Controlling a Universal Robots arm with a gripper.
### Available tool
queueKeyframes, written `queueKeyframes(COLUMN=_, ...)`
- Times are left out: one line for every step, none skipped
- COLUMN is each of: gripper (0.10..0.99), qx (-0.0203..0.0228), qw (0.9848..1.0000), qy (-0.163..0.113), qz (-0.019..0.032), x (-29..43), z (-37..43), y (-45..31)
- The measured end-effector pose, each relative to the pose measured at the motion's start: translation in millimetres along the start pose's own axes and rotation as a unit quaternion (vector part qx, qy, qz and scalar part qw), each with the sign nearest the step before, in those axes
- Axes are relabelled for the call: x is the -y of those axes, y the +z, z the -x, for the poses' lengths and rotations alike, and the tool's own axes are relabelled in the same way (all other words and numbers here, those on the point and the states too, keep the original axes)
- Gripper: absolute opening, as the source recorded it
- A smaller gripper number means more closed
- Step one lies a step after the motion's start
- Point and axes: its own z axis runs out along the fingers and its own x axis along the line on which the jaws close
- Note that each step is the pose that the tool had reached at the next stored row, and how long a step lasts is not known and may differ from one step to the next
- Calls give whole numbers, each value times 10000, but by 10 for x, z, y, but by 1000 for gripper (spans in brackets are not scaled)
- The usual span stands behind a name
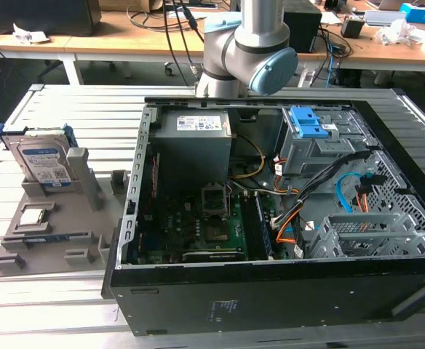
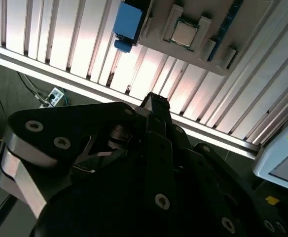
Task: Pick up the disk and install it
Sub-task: 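Pick up the disk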
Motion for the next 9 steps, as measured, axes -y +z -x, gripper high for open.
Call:
queueKeyframes(gripper=106, qx=-3, qw=10000, qy=-63, qz=2, x=0, z=0, y=0)
queueKeyframes(gripper=106, qx=-7, qw=9999, qy=-163, qz=4, x=0, z=0, y=0)
queueKeyframes(gripper=106, qx=-10, qw=9998, qy=-222, qz=5, x=0, z=0, y=0)
queueKeyframes(gripper=106, qx=-12, qw=9996, qy=-274, qz=7, x=0, z=0, y=0)
queueKeyframes(gripper=106, qx=-15, qw=9994, qy=-339, qz=8, x=0, z=0, y=0)
queueKeyframes(gripper=106, qx=-18, qw=9992, qy=-394, qz=10, x=0, z=0, y=0)
queueKeyframes(gripper=106, qx=-21, qw=9989, qy=-460, qz=11, x=0, z=0, y=0)
queueKeyframes(gripper=106, qx=-23, qw=9987, qy=-508, qz=12, x=0, z=0, y=0)
queueKeyframes(gripper=106, qx=-26, qw=9983, qy=-577, qz=14, x=0, z=0, y=0)
